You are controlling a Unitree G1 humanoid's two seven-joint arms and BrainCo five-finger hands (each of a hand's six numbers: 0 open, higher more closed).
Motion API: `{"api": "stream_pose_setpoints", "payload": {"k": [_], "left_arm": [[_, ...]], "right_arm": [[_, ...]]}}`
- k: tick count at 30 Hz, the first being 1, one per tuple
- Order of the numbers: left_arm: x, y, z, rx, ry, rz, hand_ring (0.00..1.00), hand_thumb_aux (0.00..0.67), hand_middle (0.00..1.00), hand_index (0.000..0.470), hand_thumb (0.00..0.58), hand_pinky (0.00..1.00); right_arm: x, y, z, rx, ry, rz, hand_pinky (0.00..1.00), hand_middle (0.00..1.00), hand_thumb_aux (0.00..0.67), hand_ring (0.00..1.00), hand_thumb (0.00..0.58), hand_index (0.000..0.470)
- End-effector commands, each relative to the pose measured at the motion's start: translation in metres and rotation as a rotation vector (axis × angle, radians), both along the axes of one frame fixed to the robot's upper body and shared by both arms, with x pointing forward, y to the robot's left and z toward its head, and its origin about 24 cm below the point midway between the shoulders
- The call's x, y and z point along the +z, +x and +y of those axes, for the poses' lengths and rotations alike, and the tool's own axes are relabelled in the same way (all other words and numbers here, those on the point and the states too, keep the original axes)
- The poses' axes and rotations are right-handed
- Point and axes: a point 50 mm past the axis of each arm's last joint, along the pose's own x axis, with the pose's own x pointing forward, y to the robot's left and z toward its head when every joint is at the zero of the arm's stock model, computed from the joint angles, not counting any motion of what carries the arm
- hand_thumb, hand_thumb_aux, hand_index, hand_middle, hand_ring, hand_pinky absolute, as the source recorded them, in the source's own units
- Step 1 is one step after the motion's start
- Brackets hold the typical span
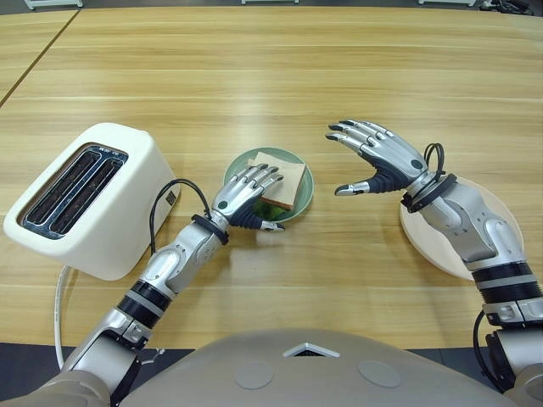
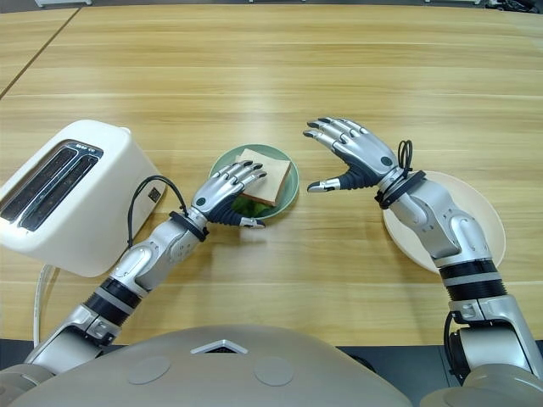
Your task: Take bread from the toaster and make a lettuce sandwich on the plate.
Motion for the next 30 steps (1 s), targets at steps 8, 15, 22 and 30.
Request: {"api": "stream_pose_setpoints", "payload": {"k": [8, 15, 22, 30], "left_arm": [[0.078, -0.002, 0.025, 0.094, -0.289, -0.17, 0.0, 0.0, 0.0, 0.0, 0.0, 0.0], [0.102, -0.046, 0.038, 0.049, -0.386, -0.065, 0.0, 0.0, 0.0, 0.0, 0.0, 0.0], [0.055, -0.097, 0.074, 0.044, -0.157, 0.428, 0.42, 0.42, 0.42, 0.295, 0.5, 0.42], [0.011, -0.093, 0.075, 0.052, -0.012, 0.609, 1.0, 0.67, 1.0, 0.47, 0.58, 1.0]], "right_arm": [[-0.021, -0.013, 0.024, 0.144, -0.025, 0.109, 0.0, 0.0, 0.0, 0.0, 0.0, 0.0], [-0.019, -0.024, 0.022, 0.225, -0.027, 0.198, 0.0, 0.0, 0.0, 0.0, 0.0, 0.0], [-0.019, -0.064, 0.011, 0.375, -0.119, 0.533, 0.59, 0.59, 0.247, 0.59, 0.349, 0.173], [-0.066, -0.08, 0.044, 0.411, -0.206, 0.755, 1.0, 1.0, 0.662, 1.0, 0.58, 0.464]]}}
